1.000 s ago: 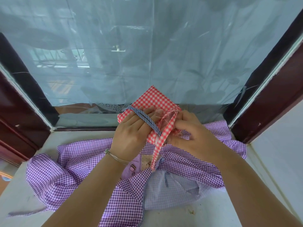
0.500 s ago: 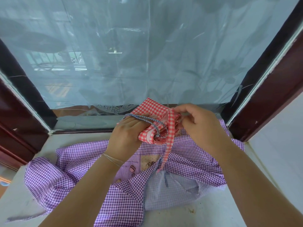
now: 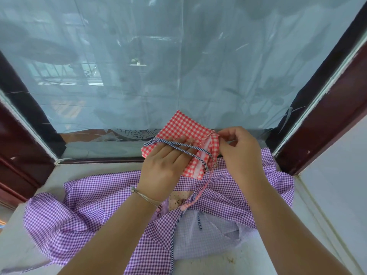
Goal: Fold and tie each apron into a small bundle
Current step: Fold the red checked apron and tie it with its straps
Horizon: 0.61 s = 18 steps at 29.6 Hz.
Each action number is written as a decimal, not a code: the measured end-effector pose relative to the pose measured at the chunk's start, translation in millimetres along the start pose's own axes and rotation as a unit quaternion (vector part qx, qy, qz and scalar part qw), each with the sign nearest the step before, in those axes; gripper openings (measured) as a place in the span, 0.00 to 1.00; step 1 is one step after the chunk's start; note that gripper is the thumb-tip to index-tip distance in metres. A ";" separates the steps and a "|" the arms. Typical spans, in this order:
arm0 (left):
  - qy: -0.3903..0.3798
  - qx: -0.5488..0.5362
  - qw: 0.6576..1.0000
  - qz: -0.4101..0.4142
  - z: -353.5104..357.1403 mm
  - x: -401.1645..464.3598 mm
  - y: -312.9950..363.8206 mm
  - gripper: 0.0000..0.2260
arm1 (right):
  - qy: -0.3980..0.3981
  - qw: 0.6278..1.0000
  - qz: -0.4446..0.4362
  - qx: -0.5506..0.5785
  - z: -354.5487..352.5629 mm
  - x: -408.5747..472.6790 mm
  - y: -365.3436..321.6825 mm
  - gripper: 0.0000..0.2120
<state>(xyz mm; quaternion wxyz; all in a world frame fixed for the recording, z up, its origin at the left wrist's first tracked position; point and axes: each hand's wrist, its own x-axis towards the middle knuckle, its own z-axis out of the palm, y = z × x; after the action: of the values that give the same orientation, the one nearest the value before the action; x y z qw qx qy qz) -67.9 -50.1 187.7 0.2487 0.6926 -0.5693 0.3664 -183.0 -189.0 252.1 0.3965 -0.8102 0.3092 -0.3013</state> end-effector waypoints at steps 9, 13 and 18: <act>-0.010 0.004 1.000 -0.008 3.7 -1.2 -7.1 0.10 | -0.027 0.990 0.085 0.113 7.4 -3.4 1.1 0.05; -0.008 -0.003 1.000 -0.023 4.6 -1.4 -9.8 0.06 | -0.102 0.951 0.193 0.220 7.5 -2.1 -3.9 0.08; -0.017 -0.040 0.996 -0.083 6.9 -2.1 -10.5 0.07 | -0.225 0.923 0.204 0.237 2.3 1.4 -5.4 0.10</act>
<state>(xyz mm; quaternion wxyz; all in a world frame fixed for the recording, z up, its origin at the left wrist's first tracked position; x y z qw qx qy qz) -56.3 -51.7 182.6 0.2958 0.7329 -0.5283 0.3102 -179.1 -186.3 255.8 0.6891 -0.6583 0.2901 -0.0875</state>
